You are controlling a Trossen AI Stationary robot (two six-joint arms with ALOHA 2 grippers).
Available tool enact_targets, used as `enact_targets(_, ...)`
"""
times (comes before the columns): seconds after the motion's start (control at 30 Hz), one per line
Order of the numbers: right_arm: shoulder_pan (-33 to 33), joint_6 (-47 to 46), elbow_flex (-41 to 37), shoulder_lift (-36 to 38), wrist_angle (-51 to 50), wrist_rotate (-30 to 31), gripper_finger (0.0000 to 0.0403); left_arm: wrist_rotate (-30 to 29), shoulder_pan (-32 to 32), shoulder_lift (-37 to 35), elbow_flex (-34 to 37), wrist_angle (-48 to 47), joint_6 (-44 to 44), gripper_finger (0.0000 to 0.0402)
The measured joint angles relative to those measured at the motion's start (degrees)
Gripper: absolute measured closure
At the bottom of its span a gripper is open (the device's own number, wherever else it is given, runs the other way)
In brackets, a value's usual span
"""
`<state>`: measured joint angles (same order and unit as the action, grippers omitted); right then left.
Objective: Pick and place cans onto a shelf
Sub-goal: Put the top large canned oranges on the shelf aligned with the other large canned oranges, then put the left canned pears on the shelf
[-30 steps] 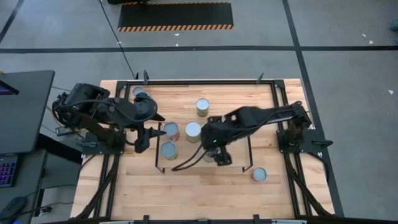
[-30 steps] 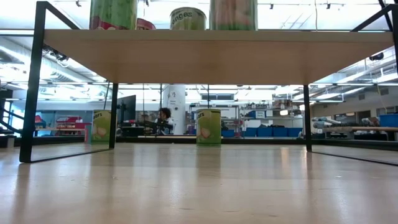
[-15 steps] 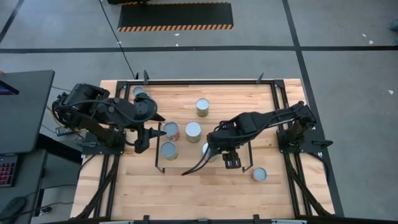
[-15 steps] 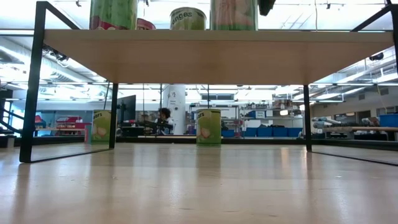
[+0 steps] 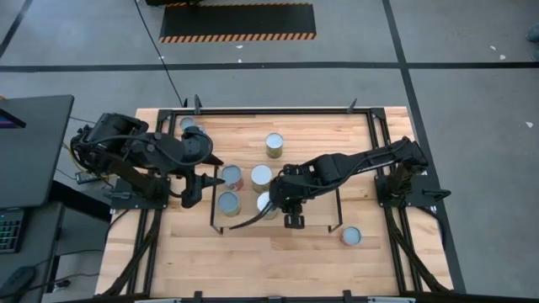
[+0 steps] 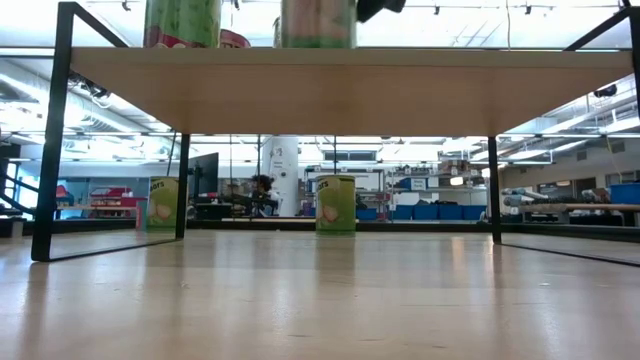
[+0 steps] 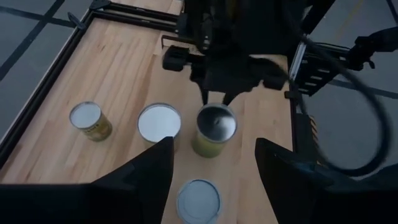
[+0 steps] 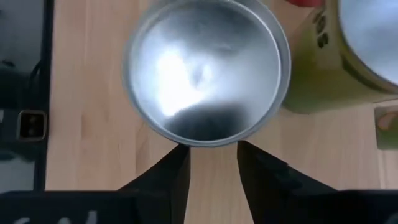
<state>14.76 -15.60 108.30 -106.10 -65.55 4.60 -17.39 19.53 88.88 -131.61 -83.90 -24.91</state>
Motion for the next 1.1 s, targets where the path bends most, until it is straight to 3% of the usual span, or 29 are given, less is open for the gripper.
enact_targets(0.5, -0.81, -4.41, -1.34, -0.02, 7.35, 0.29, 0.0265, 0.31, 0.0, 0.0, 0.0, 0.02, 0.0, 0.017)
enact_targets(0.73, -1.09, -4.23, 7.97, 0.0, -1.33, -1.28, 0.0265, -1.69, -0.26, -0.89, 0.0, -1.88, 4.87, 0.017)
enact_targets(0.93, -1.16, -5.07, 14.75, 0.02, -4.96, 1.68, 0.0263, -5.79, -7.04, -5.76, 1.04, -5.46, 4.49, 0.017)
enact_targets(1.1, -1.05, -6.75, 19.63, 0.02, -5.15, 3.46, 0.0257, -5.67, -15.69, -11.15, 9.6, -6.07, 4.2, 0.017)
